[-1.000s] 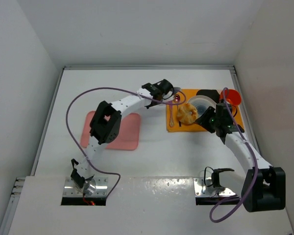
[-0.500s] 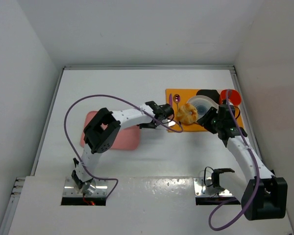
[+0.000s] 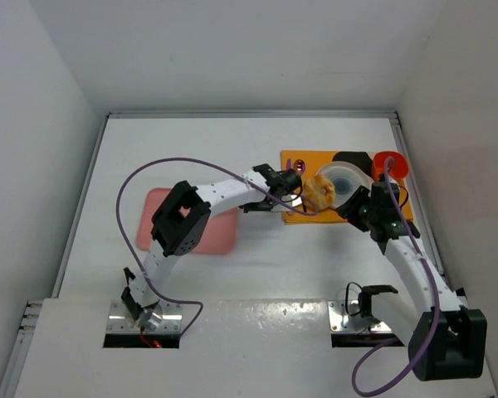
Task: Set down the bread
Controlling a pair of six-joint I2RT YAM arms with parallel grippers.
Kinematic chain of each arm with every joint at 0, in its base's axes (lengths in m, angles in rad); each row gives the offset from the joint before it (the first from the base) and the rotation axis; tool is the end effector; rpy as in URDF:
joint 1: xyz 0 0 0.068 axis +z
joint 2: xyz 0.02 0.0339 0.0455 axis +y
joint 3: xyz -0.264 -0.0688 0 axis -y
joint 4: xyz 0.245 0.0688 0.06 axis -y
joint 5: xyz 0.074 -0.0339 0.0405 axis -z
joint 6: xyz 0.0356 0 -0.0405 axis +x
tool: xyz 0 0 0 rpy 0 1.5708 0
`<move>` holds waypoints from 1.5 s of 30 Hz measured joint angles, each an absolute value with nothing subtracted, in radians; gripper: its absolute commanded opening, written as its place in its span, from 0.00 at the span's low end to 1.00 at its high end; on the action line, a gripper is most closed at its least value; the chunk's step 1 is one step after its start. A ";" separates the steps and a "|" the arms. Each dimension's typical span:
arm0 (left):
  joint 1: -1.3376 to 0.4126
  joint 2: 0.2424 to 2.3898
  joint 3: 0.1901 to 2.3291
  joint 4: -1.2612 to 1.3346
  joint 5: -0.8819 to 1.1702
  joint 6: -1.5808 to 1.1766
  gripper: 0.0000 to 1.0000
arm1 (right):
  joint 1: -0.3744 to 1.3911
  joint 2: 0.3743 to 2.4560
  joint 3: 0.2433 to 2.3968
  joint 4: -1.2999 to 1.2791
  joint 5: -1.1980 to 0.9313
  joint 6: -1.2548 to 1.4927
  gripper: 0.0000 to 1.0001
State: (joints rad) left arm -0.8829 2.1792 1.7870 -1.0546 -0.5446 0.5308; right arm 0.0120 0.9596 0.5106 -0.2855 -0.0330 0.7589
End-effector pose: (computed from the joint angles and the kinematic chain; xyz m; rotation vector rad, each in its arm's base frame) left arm 0.2893 -0.3229 0.1883 1.8020 2.1855 0.7478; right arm 0.1966 0.0035 0.2040 0.8390 2.1884 0.4274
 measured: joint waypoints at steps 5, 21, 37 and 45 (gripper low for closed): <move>-0.883 2.203 1.816 -1.074 -0.543 0.521 0.00 | 0.009 0.955 0.501 -0.287 -0.029 0.759 0.42; -0.888 2.242 1.941 -1.082 -0.511 0.477 0.00 | 0.009 0.952 0.489 -0.290 -0.028 0.759 0.42; -0.928 2.330 2.060 -1.021 -0.478 0.472 0.00 | 0.009 0.952 0.489 -0.294 -0.025 0.759 0.42; -0.953 2.383 2.096 -1.004 -0.484 0.478 0.00 | 0.009 0.952 0.489 -0.294 -0.025 0.759 0.42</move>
